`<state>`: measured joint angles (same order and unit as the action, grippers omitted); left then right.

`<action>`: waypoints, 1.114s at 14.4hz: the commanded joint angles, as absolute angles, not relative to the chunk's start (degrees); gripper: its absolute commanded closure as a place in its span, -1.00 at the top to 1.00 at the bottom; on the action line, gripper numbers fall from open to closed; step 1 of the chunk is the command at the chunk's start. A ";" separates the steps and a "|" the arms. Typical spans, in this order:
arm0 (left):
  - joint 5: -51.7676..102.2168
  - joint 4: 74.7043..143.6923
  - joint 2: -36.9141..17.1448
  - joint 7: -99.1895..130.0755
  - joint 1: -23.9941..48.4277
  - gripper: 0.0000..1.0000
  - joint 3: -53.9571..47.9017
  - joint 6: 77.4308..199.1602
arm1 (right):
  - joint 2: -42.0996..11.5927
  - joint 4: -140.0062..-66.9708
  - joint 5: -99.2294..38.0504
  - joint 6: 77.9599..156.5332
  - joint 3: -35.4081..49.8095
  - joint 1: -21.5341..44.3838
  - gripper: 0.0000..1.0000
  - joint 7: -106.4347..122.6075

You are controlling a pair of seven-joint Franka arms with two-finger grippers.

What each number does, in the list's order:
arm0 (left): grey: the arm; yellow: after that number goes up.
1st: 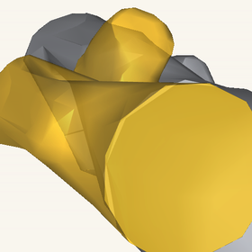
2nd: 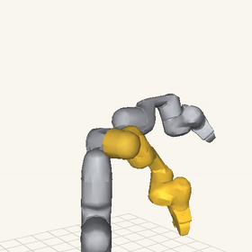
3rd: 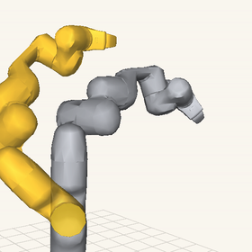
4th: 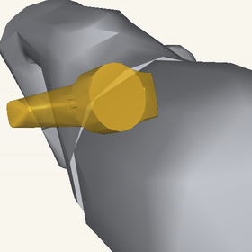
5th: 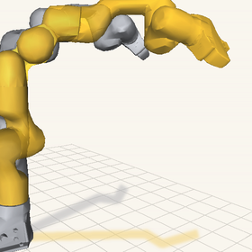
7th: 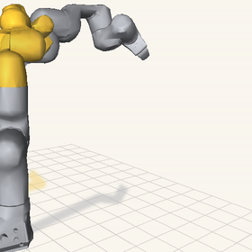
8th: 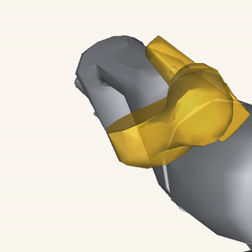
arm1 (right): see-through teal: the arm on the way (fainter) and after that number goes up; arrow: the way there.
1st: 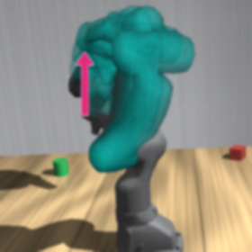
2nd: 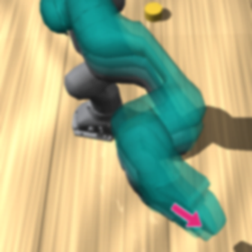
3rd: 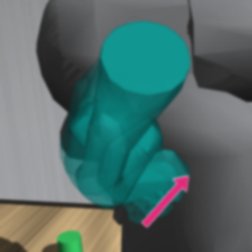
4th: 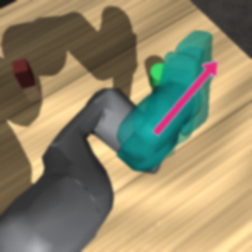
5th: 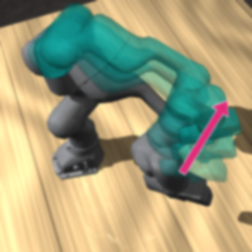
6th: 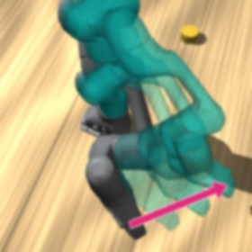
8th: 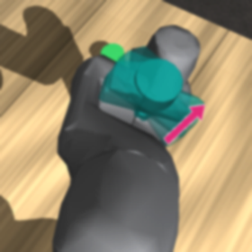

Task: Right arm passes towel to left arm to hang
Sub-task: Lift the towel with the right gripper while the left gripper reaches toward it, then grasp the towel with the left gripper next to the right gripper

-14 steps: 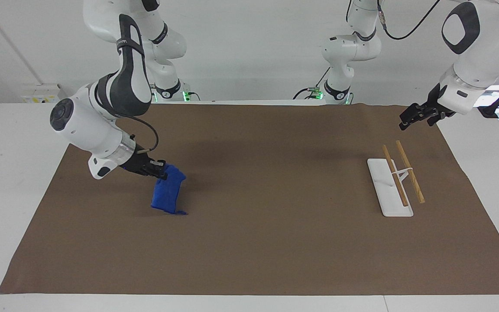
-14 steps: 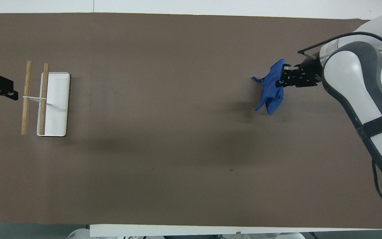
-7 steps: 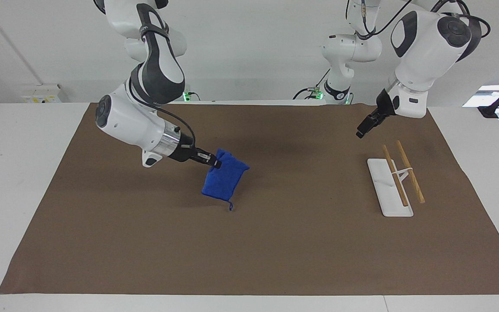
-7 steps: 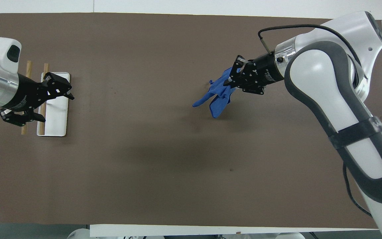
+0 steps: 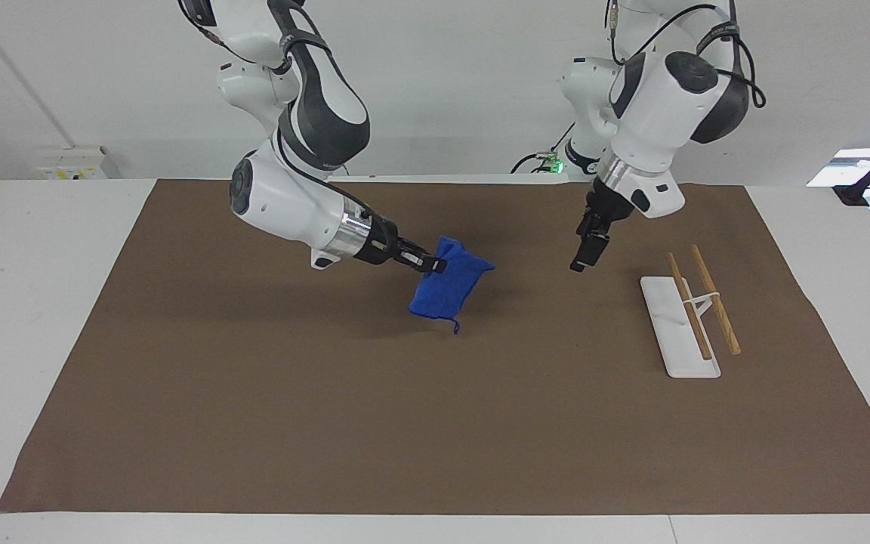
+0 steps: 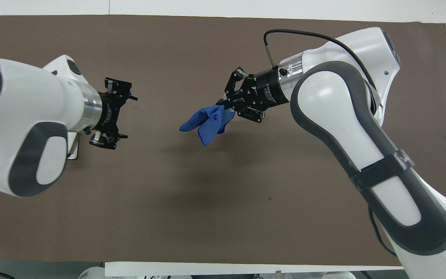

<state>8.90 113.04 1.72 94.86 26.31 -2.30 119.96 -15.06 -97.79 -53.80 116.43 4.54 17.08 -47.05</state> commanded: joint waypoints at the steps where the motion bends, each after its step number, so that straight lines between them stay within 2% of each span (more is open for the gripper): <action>1: 9.58 113.55 -0.08 101.67 30.23 0.99 -1.49 123.74 | -15.29 -97.82 -55.90 119.61 4.57 19.15 -0.98 -48.95; 3: 9.58 113.55 -2.01 104.06 32.77 0.97 -1.41 126.11 | -15.38 -97.91 -56.25 122.42 4.57 20.73 -0.98 -50.44; 4: 9.58 113.64 -2.46 104.06 33.39 0.87 -1.41 125.95 | -15.38 -97.91 -56.25 122.78 4.57 20.92 -0.98 -50.54; 5: 9.58 113.73 -2.63 104.06 33.49 0.66 -1.41 125.51 | -15.38 -97.91 -56.25 122.78 4.57 20.92 -0.98 -50.54; 6: 9.58 113.73 -2.64 103.45 33.31 0.17 -1.41 125.33 | -15.38 -97.91 -56.25 122.70 4.57 20.92 -0.98 -50.62; 7: 9.58 113.64 -2.72 103.27 32.96 -0.42 -1.41 125.42 | -15.38 -97.91 -56.16 122.78 4.57 20.92 -0.98 -50.62; 8: 9.58 113.64 -2.72 103.01 32.78 -0.86 -1.32 125.25 | -15.38 -97.91 -56.16 122.96 4.57 20.92 -0.98 -50.54; 9: 9.58 113.64 -2.72 101.96 32.61 -1.00 -1.32 125.07 | -15.47 -97.91 -56.25 123.22 4.57 20.92 -0.98 -50.54; 16: 9.06 113.29 -2.81 100.28 31.82 -1.00 -1.06 124.72 | -15.47 -97.91 -56.16 123.22 4.57 20.92 -0.98 -50.54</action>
<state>8.90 113.03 -3.15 101.50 32.04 -1.29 124.49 -15.47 -97.83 -54.98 122.46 4.35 21.12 -50.16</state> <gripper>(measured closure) 0.982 0.907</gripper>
